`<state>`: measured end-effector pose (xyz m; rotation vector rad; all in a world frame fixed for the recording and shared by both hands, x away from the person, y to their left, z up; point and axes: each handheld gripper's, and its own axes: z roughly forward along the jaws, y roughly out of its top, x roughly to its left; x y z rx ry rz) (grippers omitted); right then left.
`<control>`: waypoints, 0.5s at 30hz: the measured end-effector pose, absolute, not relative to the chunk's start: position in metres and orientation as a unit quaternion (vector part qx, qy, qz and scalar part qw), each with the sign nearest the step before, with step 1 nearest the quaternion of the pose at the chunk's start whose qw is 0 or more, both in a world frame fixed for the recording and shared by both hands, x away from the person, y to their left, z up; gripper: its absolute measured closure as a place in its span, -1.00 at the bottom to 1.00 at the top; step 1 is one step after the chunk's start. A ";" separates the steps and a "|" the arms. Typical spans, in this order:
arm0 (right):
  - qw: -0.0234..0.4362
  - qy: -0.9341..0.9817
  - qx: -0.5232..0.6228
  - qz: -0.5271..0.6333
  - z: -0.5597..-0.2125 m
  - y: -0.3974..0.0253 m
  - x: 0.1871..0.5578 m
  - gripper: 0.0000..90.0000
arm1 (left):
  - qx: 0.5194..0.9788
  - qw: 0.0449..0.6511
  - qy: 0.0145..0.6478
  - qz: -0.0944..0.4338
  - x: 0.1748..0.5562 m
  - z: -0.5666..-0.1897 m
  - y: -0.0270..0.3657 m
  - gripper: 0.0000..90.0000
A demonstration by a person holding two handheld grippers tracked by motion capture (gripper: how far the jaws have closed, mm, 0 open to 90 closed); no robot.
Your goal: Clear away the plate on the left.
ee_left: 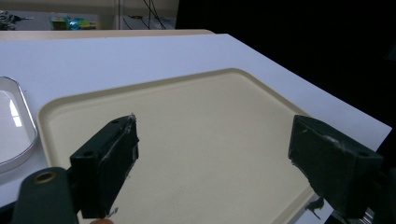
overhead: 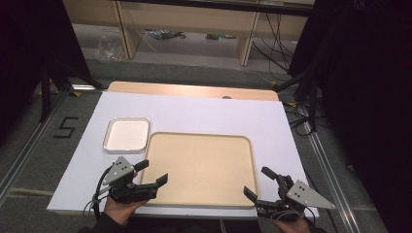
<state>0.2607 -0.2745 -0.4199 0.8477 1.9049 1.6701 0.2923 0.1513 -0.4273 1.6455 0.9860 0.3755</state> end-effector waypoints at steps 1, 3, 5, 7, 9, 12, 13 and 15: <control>0.232 0.693 0.309 0.608 -0.420 -0.274 0.261 -0.67 | 0.697 0.559 0.419 0.159 0.293 -0.427 0.152 -0.65; 0.233 0.693 0.309 0.608 -0.420 -0.275 0.261 -0.67 | 0.698 0.557 0.420 0.162 0.294 -0.427 0.154 -0.65; 0.233 0.693 0.308 0.609 -0.420 -0.274 0.261 -0.67 | 0.696 0.556 0.424 0.162 0.295 -0.427 0.155 -0.65; 0.234 0.690 0.309 0.611 -0.420 -0.274 0.261 -0.67 | 0.694 0.557 0.425 0.164 0.296 -0.427 0.156 -0.65; 0.233 0.691 0.309 0.611 -0.420 -0.274 0.261 -0.67 | 0.694 0.556 0.425 0.166 0.297 -0.427 0.158 -0.65; 0.234 0.690 0.309 0.611 -0.420 -0.274 0.261 -0.67 | 0.693 0.554 0.428 0.172 0.299 -0.427 0.159 -0.65; 0.233 0.690 0.309 0.611 -0.420 -0.274 0.261 -0.67 | 0.693 0.553 0.430 0.173 0.300 -0.427 0.160 -0.65; 0.231 0.694 0.310 0.608 -0.420 -0.274 0.260 -0.67 | 0.691 0.552 0.433 0.174 0.301 -0.427 0.162 -0.65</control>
